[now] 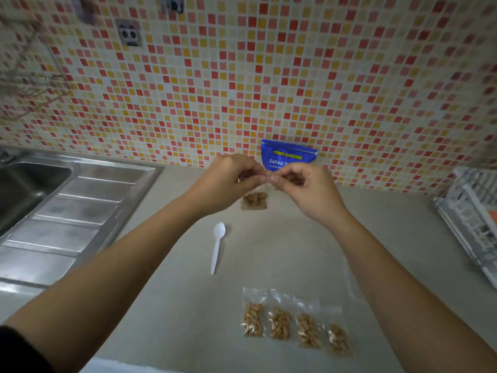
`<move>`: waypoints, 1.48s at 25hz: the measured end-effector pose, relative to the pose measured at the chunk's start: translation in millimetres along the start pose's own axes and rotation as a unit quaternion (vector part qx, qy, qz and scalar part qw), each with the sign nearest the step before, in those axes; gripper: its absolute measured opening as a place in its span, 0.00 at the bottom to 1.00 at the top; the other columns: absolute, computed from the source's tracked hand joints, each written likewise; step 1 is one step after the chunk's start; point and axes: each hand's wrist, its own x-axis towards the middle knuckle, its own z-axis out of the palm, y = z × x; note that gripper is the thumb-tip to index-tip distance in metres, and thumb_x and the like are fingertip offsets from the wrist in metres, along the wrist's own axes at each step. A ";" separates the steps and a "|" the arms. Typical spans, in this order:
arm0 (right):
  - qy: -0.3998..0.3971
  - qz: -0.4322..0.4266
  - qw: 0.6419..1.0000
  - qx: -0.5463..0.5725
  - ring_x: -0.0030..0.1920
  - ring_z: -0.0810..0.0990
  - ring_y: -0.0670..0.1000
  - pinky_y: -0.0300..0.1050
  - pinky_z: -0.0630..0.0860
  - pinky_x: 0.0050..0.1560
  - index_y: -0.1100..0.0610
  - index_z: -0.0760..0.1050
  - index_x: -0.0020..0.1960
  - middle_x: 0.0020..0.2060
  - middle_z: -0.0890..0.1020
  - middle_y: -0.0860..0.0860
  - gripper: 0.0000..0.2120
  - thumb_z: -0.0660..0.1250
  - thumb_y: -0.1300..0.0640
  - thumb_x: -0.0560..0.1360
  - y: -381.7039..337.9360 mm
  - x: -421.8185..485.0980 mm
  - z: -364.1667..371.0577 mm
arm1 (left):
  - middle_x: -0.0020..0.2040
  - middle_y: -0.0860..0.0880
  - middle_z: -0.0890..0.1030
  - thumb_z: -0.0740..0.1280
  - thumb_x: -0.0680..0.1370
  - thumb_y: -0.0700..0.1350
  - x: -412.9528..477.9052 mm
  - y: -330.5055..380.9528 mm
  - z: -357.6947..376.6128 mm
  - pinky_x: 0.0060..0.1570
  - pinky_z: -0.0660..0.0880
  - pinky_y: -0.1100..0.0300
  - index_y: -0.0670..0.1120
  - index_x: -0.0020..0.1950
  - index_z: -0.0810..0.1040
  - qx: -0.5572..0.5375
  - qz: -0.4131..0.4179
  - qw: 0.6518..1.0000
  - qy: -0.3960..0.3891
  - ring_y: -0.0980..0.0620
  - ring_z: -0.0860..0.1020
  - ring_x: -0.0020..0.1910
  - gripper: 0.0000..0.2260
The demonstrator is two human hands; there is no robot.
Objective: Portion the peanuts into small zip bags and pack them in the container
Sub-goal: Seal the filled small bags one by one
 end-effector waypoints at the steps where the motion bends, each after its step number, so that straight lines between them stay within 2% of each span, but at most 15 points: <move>1: 0.007 -0.010 1.000 0.000 0.34 0.78 0.40 0.31 0.72 0.38 0.52 0.80 0.40 0.33 0.81 0.44 0.02 0.72 0.57 0.71 -5.9 2.6 -7.4 | 0.34 0.60 0.74 0.68 0.75 0.46 7.3 5.2 -2.9 0.35 0.66 0.75 0.46 0.46 0.82 0.007 0.015 1.000 0.008 0.62 0.72 0.33 0.05; 4: 0.031 -0.035 0.999 -0.011 0.32 0.77 0.39 0.30 0.71 0.36 0.45 0.78 0.37 0.31 0.80 0.43 0.08 0.71 0.56 0.71 -14.8 3.6 -30.5 | 0.35 0.58 0.75 0.68 0.76 0.47 25.9 21.7 -3.8 0.35 0.65 0.75 0.46 0.47 0.82 0.015 0.048 0.999 0.017 0.61 0.72 0.34 0.06; 12: 0.080 -0.033 0.996 -0.033 0.35 0.78 0.43 0.35 0.74 0.39 0.47 0.78 0.37 0.33 0.81 0.46 0.09 0.71 0.60 0.72 -9.3 -10.0 -55.4 | 0.38 0.53 0.77 0.68 0.75 0.44 42.6 50.8 18.6 0.37 0.66 0.75 0.43 0.44 0.82 0.010 0.088 0.996 0.025 0.64 0.71 0.34 0.05; 15: 0.092 -0.032 0.995 -0.032 0.33 0.76 0.41 0.33 0.72 0.38 0.50 0.77 0.37 0.32 0.79 0.45 0.08 0.70 0.62 0.72 -5.6 -13.7 -52.7 | 0.39 0.53 0.78 0.68 0.75 0.45 41.0 49.5 22.7 0.38 0.67 0.76 0.44 0.45 0.82 -0.008 0.074 0.997 0.013 0.62 0.74 0.36 0.05; 18: 0.101 -0.024 0.994 -0.016 0.32 0.75 0.41 0.36 0.73 0.39 0.47 0.75 0.35 0.31 0.79 0.44 0.13 0.70 0.63 0.71 -1.3 -19.2 -46.9 | 0.40 0.53 0.80 0.69 0.74 0.45 37.3 41.2 24.9 0.40 0.70 0.70 0.46 0.45 0.82 -0.057 0.036 0.998 -0.003 0.58 0.76 0.40 0.04; 20: 0.108 -0.014 0.994 0.005 0.34 0.77 0.43 0.39 0.75 0.42 0.48 0.76 0.35 0.32 0.80 0.46 0.13 0.70 0.64 0.71 2.2 -21.8 -43.5 | 0.39 0.55 0.79 0.69 0.74 0.45 35.6 36.6 27.2 0.40 0.70 0.69 0.46 0.45 0.82 -0.064 0.022 0.998 -0.011 0.59 0.76 0.39 0.03; 23: 0.119 -0.005 0.992 0.030 0.34 0.79 0.44 0.37 0.76 0.42 0.49 0.76 0.35 0.33 0.81 0.46 0.13 0.70 0.65 0.71 6.8 -25.2 -40.5 | 0.37 0.59 0.77 0.70 0.74 0.44 35.3 32.3 30.8 0.40 0.71 0.69 0.48 0.43 0.80 -0.081 0.011 0.997 -0.016 0.60 0.75 0.37 0.01; 27: 0.129 0.001 0.991 0.045 0.33 0.78 0.40 0.33 0.75 0.40 0.49 0.76 0.35 0.33 0.81 0.46 0.13 0.70 0.66 0.70 9.8 -28.5 -39.9 | 0.39 0.55 0.79 0.70 0.74 0.45 37.8 22.9 33.0 0.41 0.73 0.67 0.49 0.42 0.79 -0.120 -0.018 0.992 -0.023 0.58 0.77 0.38 0.02; 32: 0.130 0.006 0.990 0.050 0.35 0.79 0.42 0.32 0.75 0.41 0.52 0.77 0.37 0.35 0.81 0.48 0.10 0.70 0.65 0.71 13.5 -31.0 -39.7 | 0.39 0.51 0.80 0.70 0.74 0.44 36.6 20.1 36.4 0.42 0.74 0.62 0.47 0.40 0.79 -0.136 -0.051 0.989 -0.020 0.54 0.78 0.40 0.03; 35: 0.131 0.023 0.989 0.070 0.39 0.81 0.48 0.41 0.79 0.45 0.50 0.76 0.37 0.37 0.81 0.48 0.09 0.68 0.62 0.73 14.6 -32.1 -36.2 | 0.40 0.49 0.80 0.69 0.75 0.43 27.9 14.9 42.6 0.42 0.75 0.63 0.45 0.42 0.77 -0.231 -0.091 0.969 -0.011 0.53 0.78 0.42 0.04; 37: 0.120 0.049 0.987 0.095 0.38 0.82 0.51 0.46 0.81 0.44 0.48 0.75 0.37 0.38 0.80 0.48 0.11 0.68 0.61 0.74 17.5 -32.8 -28.9 | 0.42 0.47 0.79 0.66 0.77 0.40 12.9 11.5 51.3 0.46 0.76 0.62 0.43 0.45 0.75 -0.361 -0.113 0.925 -0.024 0.53 0.78 0.43 0.02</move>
